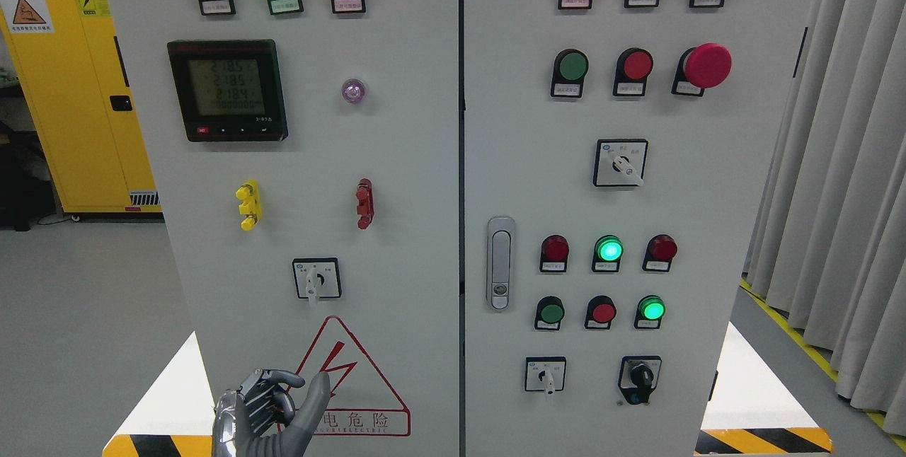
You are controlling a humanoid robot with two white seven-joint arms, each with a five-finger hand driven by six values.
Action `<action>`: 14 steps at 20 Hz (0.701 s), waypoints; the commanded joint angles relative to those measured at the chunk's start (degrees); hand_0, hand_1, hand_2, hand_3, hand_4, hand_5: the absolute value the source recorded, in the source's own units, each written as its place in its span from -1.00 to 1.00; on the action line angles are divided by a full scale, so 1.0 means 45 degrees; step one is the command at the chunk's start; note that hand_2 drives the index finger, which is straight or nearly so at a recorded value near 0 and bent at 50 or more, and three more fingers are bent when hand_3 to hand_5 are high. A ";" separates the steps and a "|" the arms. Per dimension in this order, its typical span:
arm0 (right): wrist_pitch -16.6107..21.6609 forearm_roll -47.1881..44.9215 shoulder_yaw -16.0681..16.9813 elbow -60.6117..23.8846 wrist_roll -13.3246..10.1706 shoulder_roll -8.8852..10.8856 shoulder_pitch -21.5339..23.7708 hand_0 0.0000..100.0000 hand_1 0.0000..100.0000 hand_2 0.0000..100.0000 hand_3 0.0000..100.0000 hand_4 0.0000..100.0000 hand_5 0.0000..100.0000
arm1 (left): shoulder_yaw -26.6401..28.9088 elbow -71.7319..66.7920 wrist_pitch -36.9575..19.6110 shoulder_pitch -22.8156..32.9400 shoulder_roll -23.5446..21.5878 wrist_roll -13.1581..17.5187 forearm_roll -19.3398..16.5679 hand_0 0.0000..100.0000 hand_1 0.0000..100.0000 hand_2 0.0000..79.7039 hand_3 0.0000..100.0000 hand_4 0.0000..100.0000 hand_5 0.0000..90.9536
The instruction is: Turn on light switch 1
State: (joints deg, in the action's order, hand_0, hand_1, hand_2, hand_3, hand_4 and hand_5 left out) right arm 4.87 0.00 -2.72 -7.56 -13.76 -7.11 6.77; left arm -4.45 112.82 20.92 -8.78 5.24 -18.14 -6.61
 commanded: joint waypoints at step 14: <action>-0.0008 -0.0371 0.0000 0.0000 -0.0009 -0.0001 0.0000 -1.00 0.00 -0.92 -1.00 -1.00 -1.00 | -0.0084 0.0162 0.0506 -0.1233 0.0418 -0.0753 -0.0661 -0.72 0.48 0.54 0.94 0.76 0.73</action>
State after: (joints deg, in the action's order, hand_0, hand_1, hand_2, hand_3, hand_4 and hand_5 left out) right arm 4.87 0.00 -2.73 -7.56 -13.76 -7.11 6.78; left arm -4.77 113.38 23.29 -13.19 6.57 -21.40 -8.33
